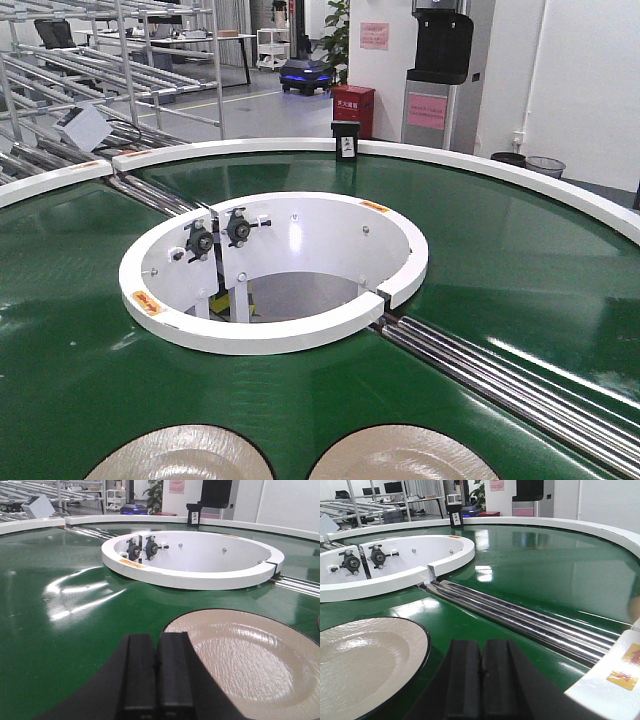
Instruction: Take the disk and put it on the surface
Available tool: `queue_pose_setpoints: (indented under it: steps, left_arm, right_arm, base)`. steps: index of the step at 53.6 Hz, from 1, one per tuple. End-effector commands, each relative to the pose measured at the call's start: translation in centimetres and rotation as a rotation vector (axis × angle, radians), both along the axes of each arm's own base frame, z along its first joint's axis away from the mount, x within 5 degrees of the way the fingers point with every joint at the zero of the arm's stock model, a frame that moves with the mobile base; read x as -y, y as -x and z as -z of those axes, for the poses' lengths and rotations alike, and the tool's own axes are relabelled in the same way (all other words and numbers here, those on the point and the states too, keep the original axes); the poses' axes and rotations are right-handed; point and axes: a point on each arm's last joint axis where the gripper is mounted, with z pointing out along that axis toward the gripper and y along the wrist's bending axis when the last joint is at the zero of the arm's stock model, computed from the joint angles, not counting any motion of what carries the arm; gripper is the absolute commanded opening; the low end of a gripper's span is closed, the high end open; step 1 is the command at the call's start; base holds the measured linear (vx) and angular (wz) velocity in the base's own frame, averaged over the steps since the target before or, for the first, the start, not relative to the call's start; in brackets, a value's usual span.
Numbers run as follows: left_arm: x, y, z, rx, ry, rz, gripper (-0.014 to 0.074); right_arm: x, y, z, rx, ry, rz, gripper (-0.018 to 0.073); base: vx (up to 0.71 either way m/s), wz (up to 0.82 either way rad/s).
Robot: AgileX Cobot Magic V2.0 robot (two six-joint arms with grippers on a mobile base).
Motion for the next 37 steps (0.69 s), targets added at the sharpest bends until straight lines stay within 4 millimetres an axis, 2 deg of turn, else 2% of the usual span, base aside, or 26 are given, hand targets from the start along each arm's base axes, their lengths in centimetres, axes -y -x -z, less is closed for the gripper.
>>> queue_pose_setpoints:
  steps: [1, 37]
  left_arm:
    - [0.01, 0.18, -1.47, 0.111, 0.014, 0.003, -0.0007]
    - [0.01, 0.20, -1.83, 0.150, 0.019, 0.003, -0.0007]
  right_arm:
    - [-0.01, -0.06, -0.50, 0.077, 0.018, -0.001, -0.0008]
    - [-0.01, -0.06, -0.50, 0.077, 0.018, -0.001, -0.0008]
  base:
    - [0.00, 0.00]
    - [0.00, 0.00]
